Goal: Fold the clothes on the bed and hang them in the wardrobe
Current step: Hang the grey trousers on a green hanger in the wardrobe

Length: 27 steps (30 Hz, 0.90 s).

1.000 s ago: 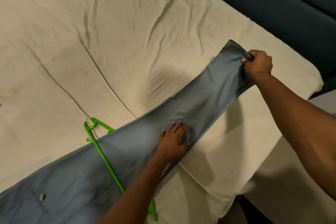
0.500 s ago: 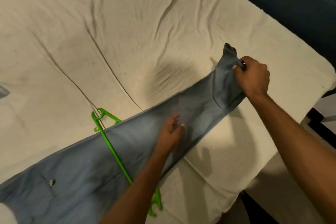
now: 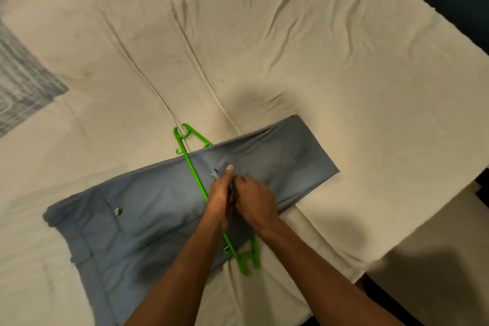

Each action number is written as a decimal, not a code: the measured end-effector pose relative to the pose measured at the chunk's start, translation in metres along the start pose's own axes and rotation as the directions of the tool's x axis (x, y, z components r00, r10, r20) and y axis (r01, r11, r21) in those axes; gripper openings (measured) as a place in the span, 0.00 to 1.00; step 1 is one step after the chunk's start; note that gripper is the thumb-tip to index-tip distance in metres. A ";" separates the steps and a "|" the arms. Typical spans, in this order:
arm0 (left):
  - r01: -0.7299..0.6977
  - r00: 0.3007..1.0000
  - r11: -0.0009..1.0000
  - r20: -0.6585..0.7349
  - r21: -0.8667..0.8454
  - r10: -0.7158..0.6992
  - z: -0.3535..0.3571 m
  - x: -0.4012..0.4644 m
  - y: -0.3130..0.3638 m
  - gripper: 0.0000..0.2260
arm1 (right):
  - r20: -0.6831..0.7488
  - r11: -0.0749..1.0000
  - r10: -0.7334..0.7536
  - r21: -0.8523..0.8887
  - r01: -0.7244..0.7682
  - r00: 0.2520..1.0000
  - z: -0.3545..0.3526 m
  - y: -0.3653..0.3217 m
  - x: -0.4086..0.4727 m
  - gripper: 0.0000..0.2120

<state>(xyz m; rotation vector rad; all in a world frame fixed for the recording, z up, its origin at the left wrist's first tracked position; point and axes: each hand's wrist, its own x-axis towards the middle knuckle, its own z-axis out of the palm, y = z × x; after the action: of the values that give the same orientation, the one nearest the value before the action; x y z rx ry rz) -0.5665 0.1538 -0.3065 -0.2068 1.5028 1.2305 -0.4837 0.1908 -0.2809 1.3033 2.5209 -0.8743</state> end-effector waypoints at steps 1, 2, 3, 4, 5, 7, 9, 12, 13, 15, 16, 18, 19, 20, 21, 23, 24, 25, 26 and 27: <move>-0.022 1.000 0.999 -0.016 0.033 0.022 -0.003 0.002 -0.001 0.15 | 0.012 1.000 -0.006 0.009 0.006 1.000 0.005 0.001 0.000 0.16; -0.048 0.998 0.997 -0.039 0.063 0.051 -0.004 0.004 -0.002 0.12 | 0.021 1.000 -0.017 0.022 0.017 1.000 0.009 0.003 0.000 0.18; -0.068 0.994 0.993 -0.075 0.093 0.075 -0.007 0.004 -0.002 0.08 | 0.034 0.999 -0.036 0.032 0.034 0.999 0.012 0.003 -0.001 0.20; -0.072 0.990 0.991 -0.112 0.113 0.085 -0.008 0.007 -0.003 0.06 | 0.039 0.997 -0.052 0.054 0.050 0.998 0.012 0.006 -0.002 0.21; -0.069 0.984 0.987 -0.151 0.146 0.091 -0.011 0.008 -0.005 0.07 | 0.034 0.994 -0.070 0.086 0.067 0.997 0.012 0.008 -0.004 0.20; -0.071 0.976 0.974 -0.185 0.216 0.112 -0.015 0.014 -0.009 0.06 | -0.005 0.985 -0.069 0.158 0.069 0.998 0.010 0.018 -0.008 0.17; -0.078 0.974 0.959 -0.186 0.271 0.132 -0.018 0.014 -0.010 0.04 | -0.084 0.981 -0.023 0.190 0.039 0.996 0.003 0.030 -0.008 0.14; -0.081 0.970 0.953 -0.199 0.292 0.143 -0.020 0.009 -0.010 0.04 | -0.195 0.982 0.086 0.181 -0.051 0.977 -0.009 0.050 -0.002 0.14; -0.076 0.969 0.950 -0.201 0.303 0.142 -0.022 0.009 -0.011 0.05 | -0.212 0.984 0.126 0.148 -0.095 0.969 -0.012 0.057 0.002 0.15; -0.080 0.967 0.937 -0.200 0.340 0.156 -0.025 0.011 -0.015 0.06 | -0.254 0.977 0.213 0.055 -0.206 0.944 -0.019 0.072 0.011 0.18; -0.086 0.965 0.931 -0.202 0.356 0.166 -0.026 0.014 -0.017 0.05 | -0.285 0.966 0.253 0.020 -0.258 0.924 -0.024 0.081 0.016 0.20; -0.104 0.958 0.923 -0.211 0.372 0.193 -0.030 0.017 -0.017 0.01 | -0.321 0.932 0.346 0.012 -0.361 0.882 -0.034 0.098 0.025 0.23; -0.116 0.955 0.922 -0.215 0.369 0.206 -0.030 0.017 -0.016 0.03 | -0.317 0.911 0.402 0.042 -0.410 0.859 -0.040 0.106 0.029 0.23; -0.123 0.951 0.922 -0.222 0.368 0.216 -0.031 0.020 -0.017 0.06 | -0.303 0.887 0.458 0.088 -0.454 0.836 -0.044 0.114 0.033 0.24; -0.121 0.947 0.921 -0.234 0.370 0.218 -0.031 0.020 -0.016 0.09 | -0.283 0.860 0.510 0.138 -0.491 0.812 -0.048 0.122 0.036 0.24; -0.102 0.937 0.912 -0.268 0.398 0.222 -0.033 0.017 -0.015 0.12 | -0.233 0.818 0.574 0.203 -0.538 0.785 -0.055 0.135 0.038 0.24; -0.095 0.932 0.904 -0.281 0.417 0.227 -0.033 0.014 -0.013 0.12 | -0.218 0.813 0.580 0.212 -0.542 0.785 -0.058 0.140 0.039 0.25; -0.093 0.926 0.893 -0.292 0.441 0.240 -0.032 0.011 -0.010 0.12 | -0.214 0.817 0.573 0.217 -0.534 0.791 -0.060 0.146 0.041 0.25; -0.103 0.916 0.883 -0.302 0.458 0.263 -0.031 0.009 -0.008 0.12 | -0.217 0.821 0.566 0.233 -0.521 0.795 -0.062 0.150 0.043 0.25; -0.113 0.906 0.877 -0.313 0.467 0.284 -0.030 0.007 -0.006 0.12 | -0.218 0.820 0.564 0.261 -0.509 0.796 -0.064 0.155 0.046 0.25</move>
<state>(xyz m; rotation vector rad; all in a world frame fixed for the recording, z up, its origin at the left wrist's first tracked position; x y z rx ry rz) -0.5835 0.1312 -0.3208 0.0265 2.1451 1.0088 -0.3819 0.3279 -0.3122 2.2088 2.0651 -0.8458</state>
